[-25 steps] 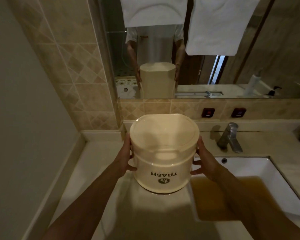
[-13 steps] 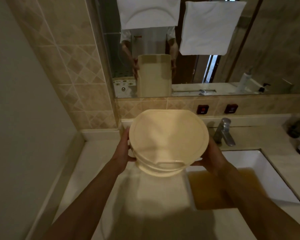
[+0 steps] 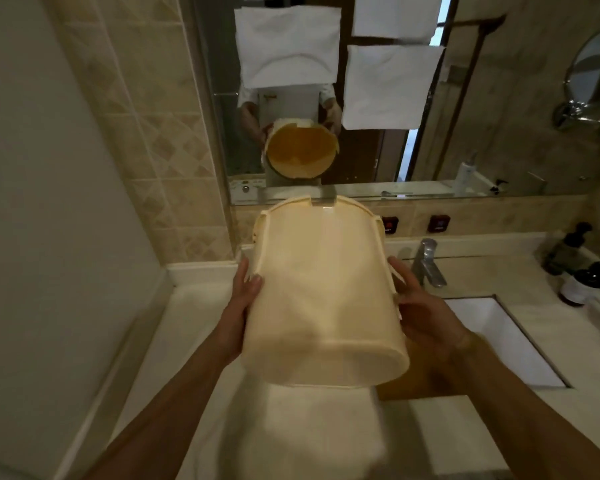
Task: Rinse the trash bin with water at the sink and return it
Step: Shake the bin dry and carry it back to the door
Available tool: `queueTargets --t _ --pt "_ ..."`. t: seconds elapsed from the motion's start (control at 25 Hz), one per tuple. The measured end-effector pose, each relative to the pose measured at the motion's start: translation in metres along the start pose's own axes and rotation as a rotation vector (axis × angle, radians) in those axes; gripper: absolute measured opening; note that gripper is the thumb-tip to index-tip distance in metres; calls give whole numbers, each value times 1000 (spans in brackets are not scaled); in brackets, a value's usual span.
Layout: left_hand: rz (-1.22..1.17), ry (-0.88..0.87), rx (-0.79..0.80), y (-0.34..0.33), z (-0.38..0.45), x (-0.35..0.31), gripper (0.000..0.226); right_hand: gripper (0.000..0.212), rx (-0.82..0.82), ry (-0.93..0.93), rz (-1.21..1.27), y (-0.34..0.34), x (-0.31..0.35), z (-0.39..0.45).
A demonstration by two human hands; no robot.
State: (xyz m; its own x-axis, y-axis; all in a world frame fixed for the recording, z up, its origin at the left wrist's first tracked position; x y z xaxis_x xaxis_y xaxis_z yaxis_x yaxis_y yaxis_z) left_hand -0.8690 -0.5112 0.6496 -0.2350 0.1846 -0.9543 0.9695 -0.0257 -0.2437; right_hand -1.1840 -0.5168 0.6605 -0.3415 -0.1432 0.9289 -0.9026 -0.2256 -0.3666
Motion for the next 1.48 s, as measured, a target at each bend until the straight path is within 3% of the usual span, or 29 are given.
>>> queueTargets --t 0.08,0.16,0.32,0.52,0.72,0.88,1.04,1.48 --pt "74 -74 9 -14 -27 -1 95 77 -55 -9 -54 -7 9 -19" --pt "181 -160 41 -31 -57 -1 102 93 -61 -20 -140 -11 16 -45" --pt "329 -172 66 -54 -110 6 134 80 -199 28 -216 -17 25 -96" --pt "436 -220 -2 -82 -181 24 137 62 -279 86 -174 -40 43 -161" --pt "633 -266 -92 -89 -239 32 146 95 -260 -42 -47 -55 53 -198" --pt "735 -272 -129 -86 -266 34 147 86 -258 -51 -38 -67 55 -222" --pt "718 -273 -105 -75 -279 34 150 57 -306 -34 -40 -81 52 -235" --pt "539 -273 19 -6 -317 33 143 54 -421 24 -103 -153 15 -259"
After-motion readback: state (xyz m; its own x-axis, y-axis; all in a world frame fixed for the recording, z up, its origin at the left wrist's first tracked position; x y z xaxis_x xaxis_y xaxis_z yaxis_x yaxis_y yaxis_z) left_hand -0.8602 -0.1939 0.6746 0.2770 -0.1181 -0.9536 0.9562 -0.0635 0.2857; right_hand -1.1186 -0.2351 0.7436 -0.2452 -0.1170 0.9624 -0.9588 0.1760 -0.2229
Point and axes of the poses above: each hand's wrist, its own z-axis towards the middle knuckle, its own y-axis out of the back of the hand, x = y × z, the point moved 1 cm from there along z, towards the middle knuckle, and after that the axes turned 5 degrees about y, right-handed, at the moved point
